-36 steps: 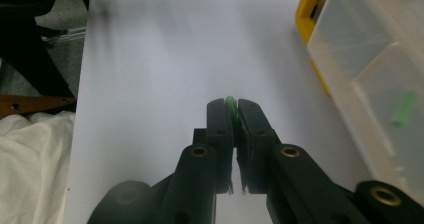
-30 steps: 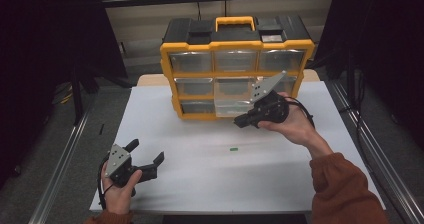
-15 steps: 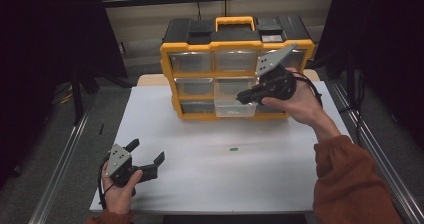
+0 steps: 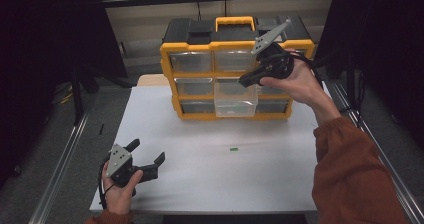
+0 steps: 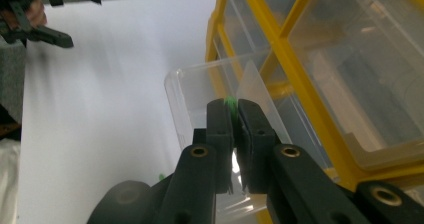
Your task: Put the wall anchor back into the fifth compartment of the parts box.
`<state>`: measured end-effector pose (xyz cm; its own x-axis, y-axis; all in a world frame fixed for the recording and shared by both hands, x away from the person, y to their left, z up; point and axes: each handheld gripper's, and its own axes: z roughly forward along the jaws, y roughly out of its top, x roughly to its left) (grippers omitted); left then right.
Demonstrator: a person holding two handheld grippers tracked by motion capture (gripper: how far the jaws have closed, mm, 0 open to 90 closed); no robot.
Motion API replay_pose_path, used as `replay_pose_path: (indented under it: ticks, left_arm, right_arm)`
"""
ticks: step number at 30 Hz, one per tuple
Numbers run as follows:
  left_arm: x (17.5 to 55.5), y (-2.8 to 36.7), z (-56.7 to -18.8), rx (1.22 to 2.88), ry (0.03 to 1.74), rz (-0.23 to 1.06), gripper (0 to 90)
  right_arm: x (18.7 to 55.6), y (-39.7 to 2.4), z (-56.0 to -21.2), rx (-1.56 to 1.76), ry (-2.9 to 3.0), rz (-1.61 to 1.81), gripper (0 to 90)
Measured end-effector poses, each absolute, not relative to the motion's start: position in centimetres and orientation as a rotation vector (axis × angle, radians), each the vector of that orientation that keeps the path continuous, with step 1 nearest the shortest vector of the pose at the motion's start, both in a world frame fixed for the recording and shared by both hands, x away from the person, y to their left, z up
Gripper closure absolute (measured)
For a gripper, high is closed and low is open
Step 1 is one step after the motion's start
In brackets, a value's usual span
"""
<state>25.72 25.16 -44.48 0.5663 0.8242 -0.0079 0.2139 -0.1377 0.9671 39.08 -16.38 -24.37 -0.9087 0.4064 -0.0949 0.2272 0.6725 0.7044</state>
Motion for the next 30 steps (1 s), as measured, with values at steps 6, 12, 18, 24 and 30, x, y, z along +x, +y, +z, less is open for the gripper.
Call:
replay_pose_path:
  ticks: [6,12,18,24,30]
  left_arm:
    - [25.7,25.2,-44.5,1.662,0.878,0.667,2.4]
    - [25.7,25.2,-44.5,1.660,0.882,0.664,2.4]
    - [25.8,25.2,-44.5,1.662,0.889,0.669,2.4]
    - [25.7,25.2,-44.5,1.659,0.889,0.667,2.4]
    - [25.8,25.2,-44.5,1.659,0.893,0.664,2.4]
  right_arm:
    - [40.1,-15.0,-24.9,0.521,2.718,0.922,84.9]
    - [41.0,-14.4,-26.0,0.567,2.758,0.841,84.8]
    - [41.6,-14.1,-26.6,0.607,2.779,0.781,83.9]
    - [41.5,-14.1,-26.9,0.639,2.726,0.782,44.6]
    - [40.8,-14.4,-26.6,0.610,2.725,0.857,11.9]
